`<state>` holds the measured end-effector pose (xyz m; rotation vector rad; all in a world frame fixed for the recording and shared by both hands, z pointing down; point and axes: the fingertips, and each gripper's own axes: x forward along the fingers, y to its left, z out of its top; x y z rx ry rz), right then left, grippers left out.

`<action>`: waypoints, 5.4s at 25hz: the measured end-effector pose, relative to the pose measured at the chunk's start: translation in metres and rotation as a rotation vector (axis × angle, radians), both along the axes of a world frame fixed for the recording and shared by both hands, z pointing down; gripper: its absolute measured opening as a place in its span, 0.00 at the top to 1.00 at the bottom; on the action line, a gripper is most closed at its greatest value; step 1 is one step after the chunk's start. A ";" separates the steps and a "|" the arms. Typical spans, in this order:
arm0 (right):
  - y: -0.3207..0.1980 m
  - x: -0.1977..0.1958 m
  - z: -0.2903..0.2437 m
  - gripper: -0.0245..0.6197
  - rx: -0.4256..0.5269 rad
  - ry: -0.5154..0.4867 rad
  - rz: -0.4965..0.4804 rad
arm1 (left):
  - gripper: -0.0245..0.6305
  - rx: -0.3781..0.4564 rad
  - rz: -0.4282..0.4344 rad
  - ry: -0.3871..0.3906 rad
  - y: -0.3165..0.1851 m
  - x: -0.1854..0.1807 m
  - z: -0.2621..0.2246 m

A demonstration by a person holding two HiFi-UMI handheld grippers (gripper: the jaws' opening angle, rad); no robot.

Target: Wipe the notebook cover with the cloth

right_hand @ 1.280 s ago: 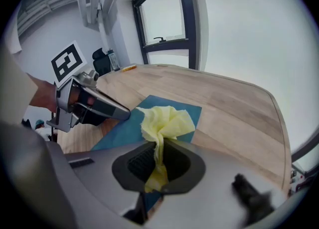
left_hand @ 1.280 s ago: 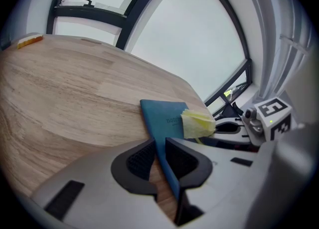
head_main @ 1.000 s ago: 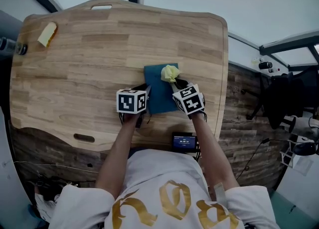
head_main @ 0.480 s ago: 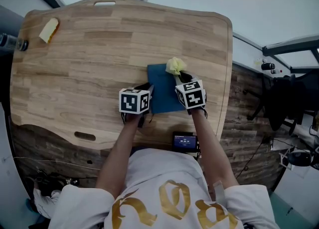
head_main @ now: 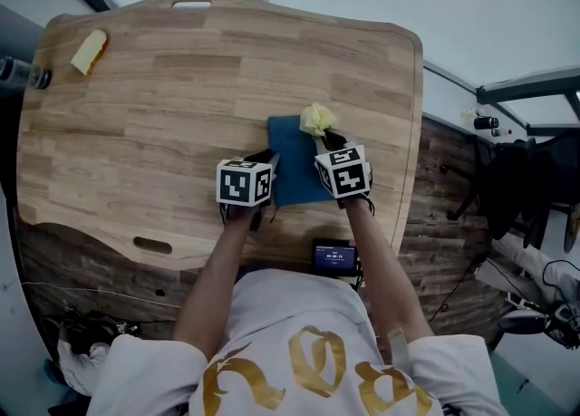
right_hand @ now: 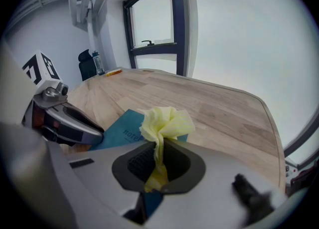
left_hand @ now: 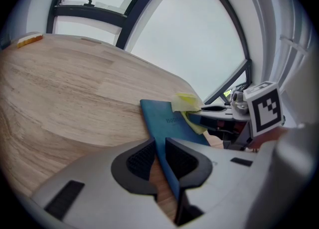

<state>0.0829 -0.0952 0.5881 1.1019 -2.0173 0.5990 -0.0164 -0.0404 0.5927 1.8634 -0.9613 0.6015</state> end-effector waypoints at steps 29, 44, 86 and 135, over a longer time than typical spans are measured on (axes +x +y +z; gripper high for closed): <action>0.020 -0.073 0.000 0.90 -0.015 -0.042 -0.195 | 0.85 0.004 0.002 -0.003 0.001 0.000 0.001; 0.047 -0.075 0.000 0.90 -0.030 -0.047 -0.210 | 0.85 0.003 0.000 0.000 -0.001 0.000 0.000; 0.123 -0.053 0.000 0.90 -0.151 -0.048 -0.214 | 0.85 0.012 -0.002 -0.010 0.000 0.000 0.001; 0.000 0.005 -0.003 0.90 0.031 0.034 0.047 | 0.85 0.001 -0.002 0.001 0.000 0.000 0.000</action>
